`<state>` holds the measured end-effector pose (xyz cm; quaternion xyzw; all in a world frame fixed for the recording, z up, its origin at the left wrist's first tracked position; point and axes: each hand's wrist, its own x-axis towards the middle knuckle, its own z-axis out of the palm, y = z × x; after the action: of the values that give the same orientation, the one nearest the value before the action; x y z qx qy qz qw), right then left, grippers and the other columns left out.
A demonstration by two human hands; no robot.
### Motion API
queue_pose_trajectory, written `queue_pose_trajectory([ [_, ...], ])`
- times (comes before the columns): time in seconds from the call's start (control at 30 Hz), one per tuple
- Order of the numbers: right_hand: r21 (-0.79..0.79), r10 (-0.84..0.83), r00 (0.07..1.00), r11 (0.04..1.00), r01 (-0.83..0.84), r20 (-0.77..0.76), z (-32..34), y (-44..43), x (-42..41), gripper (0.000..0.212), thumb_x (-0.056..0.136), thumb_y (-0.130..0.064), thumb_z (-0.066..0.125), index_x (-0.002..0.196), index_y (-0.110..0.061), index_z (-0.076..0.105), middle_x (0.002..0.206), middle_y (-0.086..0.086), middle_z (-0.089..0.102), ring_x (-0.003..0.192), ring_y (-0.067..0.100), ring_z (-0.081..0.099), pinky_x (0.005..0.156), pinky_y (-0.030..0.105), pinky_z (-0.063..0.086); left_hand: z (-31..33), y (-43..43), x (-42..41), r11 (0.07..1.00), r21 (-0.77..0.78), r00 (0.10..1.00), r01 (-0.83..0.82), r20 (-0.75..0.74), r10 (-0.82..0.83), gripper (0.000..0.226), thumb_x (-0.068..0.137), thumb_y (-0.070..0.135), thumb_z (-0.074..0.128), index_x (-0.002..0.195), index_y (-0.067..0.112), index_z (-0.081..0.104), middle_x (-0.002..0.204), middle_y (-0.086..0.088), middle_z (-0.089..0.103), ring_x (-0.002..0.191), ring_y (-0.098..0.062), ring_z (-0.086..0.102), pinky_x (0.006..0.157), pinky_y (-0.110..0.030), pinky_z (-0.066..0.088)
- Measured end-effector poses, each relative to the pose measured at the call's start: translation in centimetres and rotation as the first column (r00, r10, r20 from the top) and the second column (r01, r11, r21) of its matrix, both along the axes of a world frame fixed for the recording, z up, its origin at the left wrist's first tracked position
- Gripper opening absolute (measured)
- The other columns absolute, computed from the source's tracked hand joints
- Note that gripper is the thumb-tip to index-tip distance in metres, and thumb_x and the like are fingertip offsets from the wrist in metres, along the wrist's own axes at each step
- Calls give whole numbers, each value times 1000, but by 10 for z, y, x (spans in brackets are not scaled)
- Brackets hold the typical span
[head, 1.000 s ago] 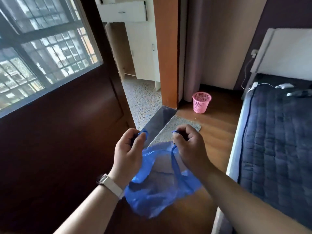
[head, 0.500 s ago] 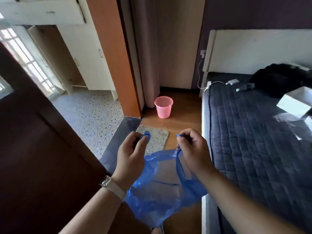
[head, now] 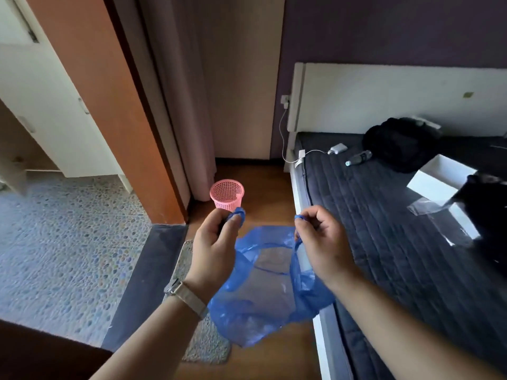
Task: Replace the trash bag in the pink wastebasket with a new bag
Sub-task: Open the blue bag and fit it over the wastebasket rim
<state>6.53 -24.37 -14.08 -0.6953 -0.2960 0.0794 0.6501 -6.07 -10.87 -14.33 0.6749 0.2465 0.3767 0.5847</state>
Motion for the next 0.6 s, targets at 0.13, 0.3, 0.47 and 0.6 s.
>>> queue_pose_trajectory([
  [0.13,-14,-40,999,999,40,-27,-8,29,48,8,81,-19,56,75,-14,57,67,17,59,61,25,53,60,36,45,-4,35,47,999,22,999,44,-26,-44,26,80,44,55,65,23,51,57,4,42,58,-16,35,56,-36,30],
  [0.3,-4,-26,999,1000,26,-45,-28,75,124,10,81,-20,56,76,-12,58,67,19,58,61,29,52,60,38,46,-19,79,121,999,12,997,34,-67,-33,25,80,43,56,65,24,51,57,3,42,57,-16,34,54,-34,29],
  [0.47,59,25,993,998,-18,-113,-43,129,220,11,82,-17,55,78,-7,55,62,15,52,59,18,50,57,28,44,-21,121,210,996,81,988,-49,-141,60,29,87,30,56,60,24,47,54,1,41,53,-12,36,50,-25,32],
  [0.6,55,63,986,997,-55,-156,-35,161,300,11,89,-4,58,79,-1,55,64,20,52,56,15,49,52,21,41,-15,150,291,995,74,980,-73,-177,85,28,88,27,55,60,29,53,52,7,46,54,-10,39,52,-26,34],
])
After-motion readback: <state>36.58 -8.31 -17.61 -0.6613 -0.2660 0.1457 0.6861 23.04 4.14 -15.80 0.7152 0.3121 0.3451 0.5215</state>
